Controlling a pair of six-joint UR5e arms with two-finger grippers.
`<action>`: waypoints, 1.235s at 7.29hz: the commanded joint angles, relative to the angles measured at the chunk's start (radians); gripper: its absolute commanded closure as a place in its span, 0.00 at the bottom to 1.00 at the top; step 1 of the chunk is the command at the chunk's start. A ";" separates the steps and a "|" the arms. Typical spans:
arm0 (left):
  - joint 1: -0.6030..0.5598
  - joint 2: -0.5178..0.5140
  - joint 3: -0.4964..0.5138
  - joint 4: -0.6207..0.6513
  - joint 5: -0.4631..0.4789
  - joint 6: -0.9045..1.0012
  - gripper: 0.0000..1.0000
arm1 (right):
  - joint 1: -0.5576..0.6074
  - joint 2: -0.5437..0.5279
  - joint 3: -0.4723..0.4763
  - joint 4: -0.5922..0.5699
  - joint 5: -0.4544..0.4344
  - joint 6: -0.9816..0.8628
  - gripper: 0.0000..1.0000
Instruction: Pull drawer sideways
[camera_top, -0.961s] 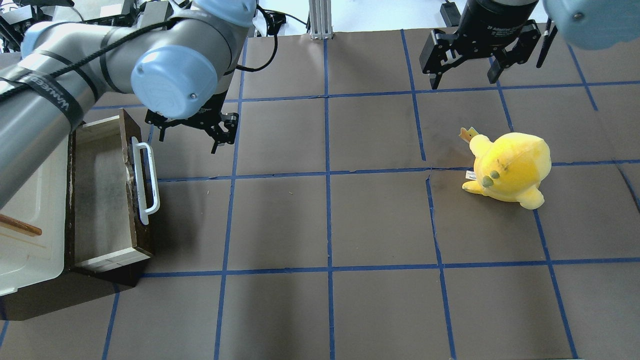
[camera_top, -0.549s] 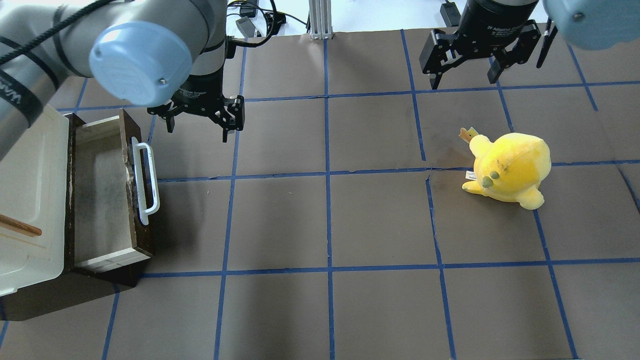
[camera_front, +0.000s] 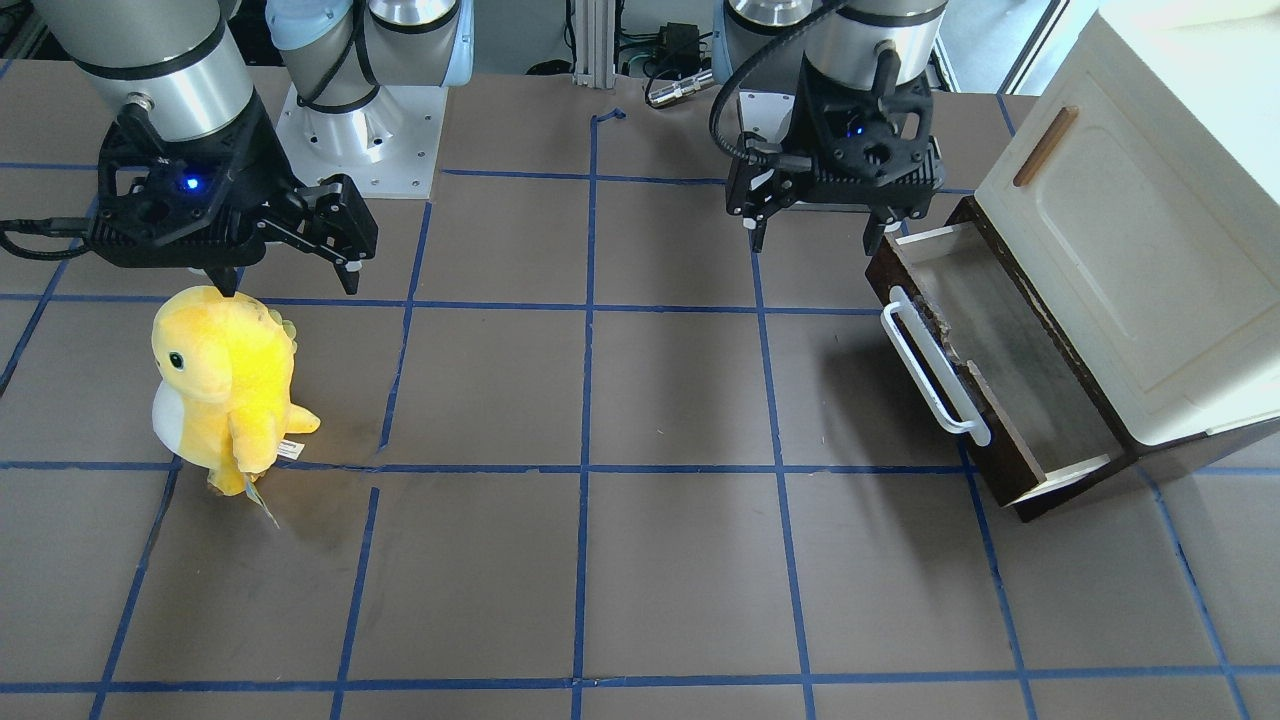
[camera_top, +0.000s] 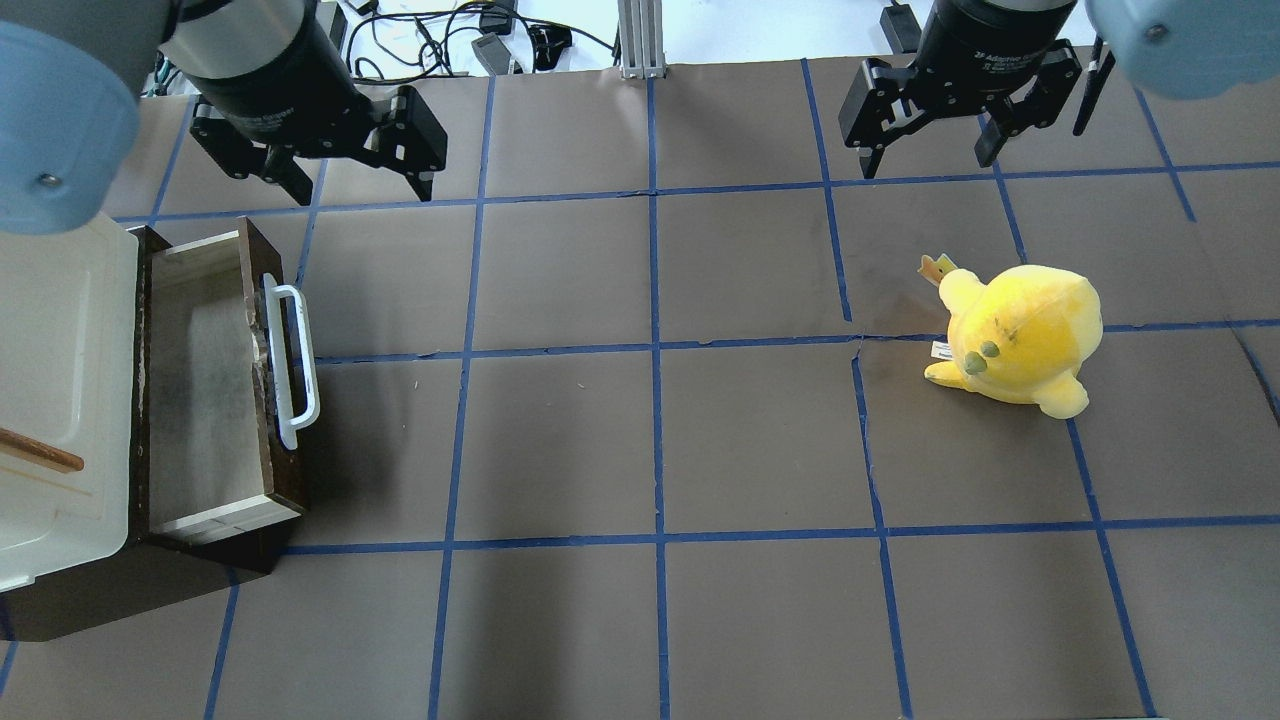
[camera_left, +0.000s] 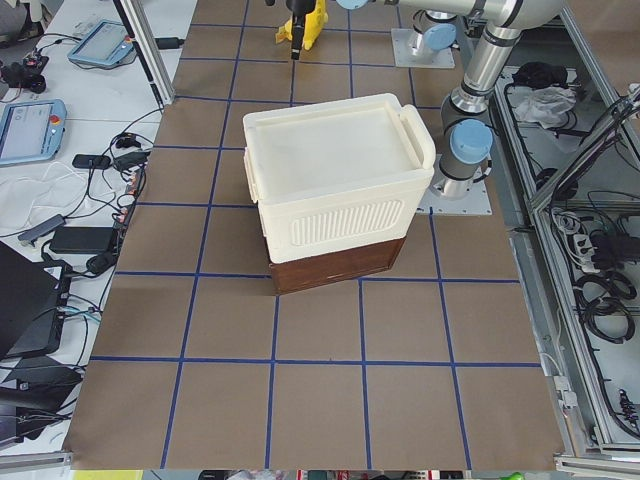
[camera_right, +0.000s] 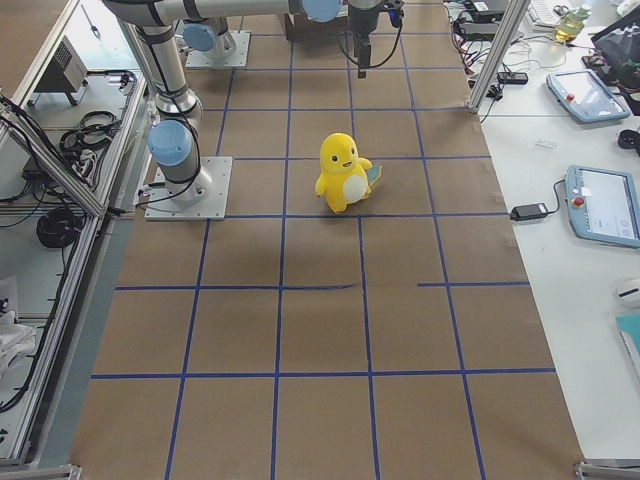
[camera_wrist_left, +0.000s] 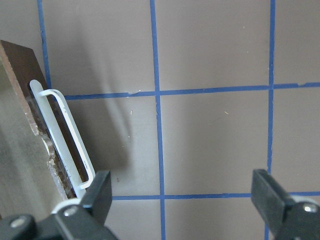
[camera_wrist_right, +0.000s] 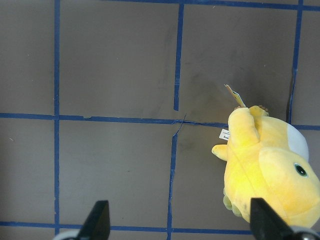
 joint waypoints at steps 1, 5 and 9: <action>0.043 0.049 -0.056 0.028 -0.056 0.017 0.00 | 0.000 0.000 0.000 0.000 0.000 0.000 0.00; 0.043 0.092 -0.093 0.036 0.068 0.045 0.00 | 0.000 0.000 0.000 0.000 0.000 0.000 0.00; 0.046 0.060 -0.065 0.057 0.078 0.019 0.00 | 0.000 0.000 0.000 0.000 0.000 0.000 0.00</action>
